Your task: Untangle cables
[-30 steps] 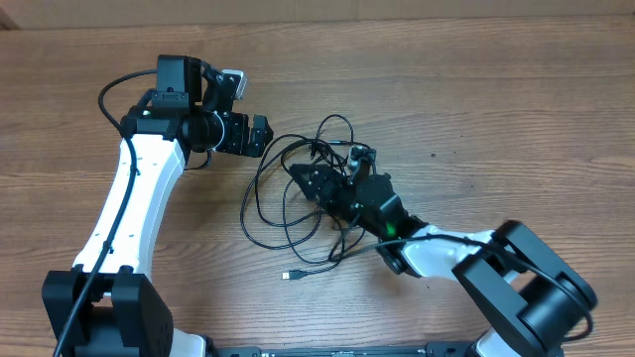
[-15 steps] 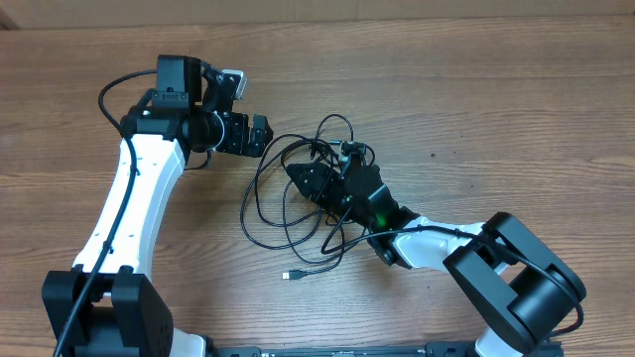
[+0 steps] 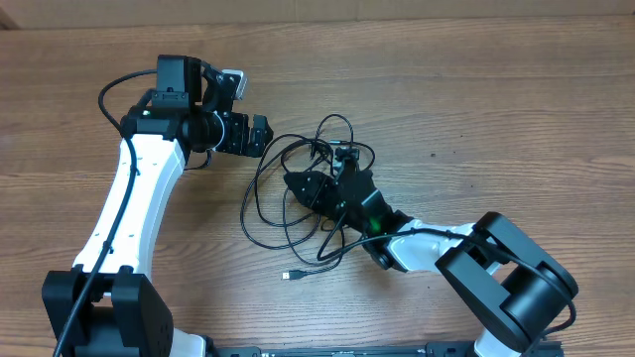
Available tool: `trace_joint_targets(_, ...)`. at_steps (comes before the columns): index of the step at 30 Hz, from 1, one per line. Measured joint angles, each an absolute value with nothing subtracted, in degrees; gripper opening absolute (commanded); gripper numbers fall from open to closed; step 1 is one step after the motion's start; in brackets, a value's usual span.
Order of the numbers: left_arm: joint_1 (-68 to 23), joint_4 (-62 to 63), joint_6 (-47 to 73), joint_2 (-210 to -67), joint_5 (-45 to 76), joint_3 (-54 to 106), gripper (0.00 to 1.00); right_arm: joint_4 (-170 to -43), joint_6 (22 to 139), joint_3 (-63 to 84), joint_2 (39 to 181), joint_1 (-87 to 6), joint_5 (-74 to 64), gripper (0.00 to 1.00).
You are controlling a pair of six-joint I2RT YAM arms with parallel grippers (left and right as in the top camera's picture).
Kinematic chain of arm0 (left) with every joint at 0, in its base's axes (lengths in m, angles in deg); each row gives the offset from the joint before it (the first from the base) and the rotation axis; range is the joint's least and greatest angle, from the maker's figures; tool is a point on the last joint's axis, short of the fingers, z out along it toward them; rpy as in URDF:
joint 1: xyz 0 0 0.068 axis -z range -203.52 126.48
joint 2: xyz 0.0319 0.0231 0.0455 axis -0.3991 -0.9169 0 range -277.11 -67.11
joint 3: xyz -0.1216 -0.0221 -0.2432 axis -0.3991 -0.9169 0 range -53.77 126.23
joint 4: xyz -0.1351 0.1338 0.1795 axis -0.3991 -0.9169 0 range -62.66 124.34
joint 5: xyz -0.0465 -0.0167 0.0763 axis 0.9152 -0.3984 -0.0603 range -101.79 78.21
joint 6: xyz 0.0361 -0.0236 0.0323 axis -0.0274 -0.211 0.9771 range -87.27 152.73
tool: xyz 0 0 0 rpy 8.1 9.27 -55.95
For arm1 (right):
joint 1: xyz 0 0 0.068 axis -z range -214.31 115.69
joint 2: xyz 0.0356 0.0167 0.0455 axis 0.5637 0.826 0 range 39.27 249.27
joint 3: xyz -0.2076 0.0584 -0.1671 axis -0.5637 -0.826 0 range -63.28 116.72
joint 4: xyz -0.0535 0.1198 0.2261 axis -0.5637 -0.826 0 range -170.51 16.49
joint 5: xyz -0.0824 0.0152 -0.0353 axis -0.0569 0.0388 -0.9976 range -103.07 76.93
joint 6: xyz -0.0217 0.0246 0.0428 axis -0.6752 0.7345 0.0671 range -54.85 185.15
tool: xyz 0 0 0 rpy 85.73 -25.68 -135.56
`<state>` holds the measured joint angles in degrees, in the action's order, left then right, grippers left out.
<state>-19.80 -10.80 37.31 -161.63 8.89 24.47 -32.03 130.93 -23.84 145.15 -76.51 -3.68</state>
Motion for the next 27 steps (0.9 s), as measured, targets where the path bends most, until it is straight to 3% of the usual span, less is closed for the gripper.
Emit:
trace_joint_targets(2, -19.82, -10.8, 37.31, -161.63, 8.89, 24.47, 1.0, -31.97, 130.95, -23.84, 145.22, -76.86, -3.92, 0.04)
trace_joint_targets(15, -19.8, -10.8, 37.33, -161.63, 8.92, 24.49, 1.0, -22.28, 131.13, -23.71, 145.17, -77.1, 3.99, 0.04)
trace_joint_targets(27, -19.82, -10.83, 37.31, -161.63, 8.92, 24.49, 1.0, -27.31, 125.51, -23.71, 132.8, -77.1, 7.51, 0.04)
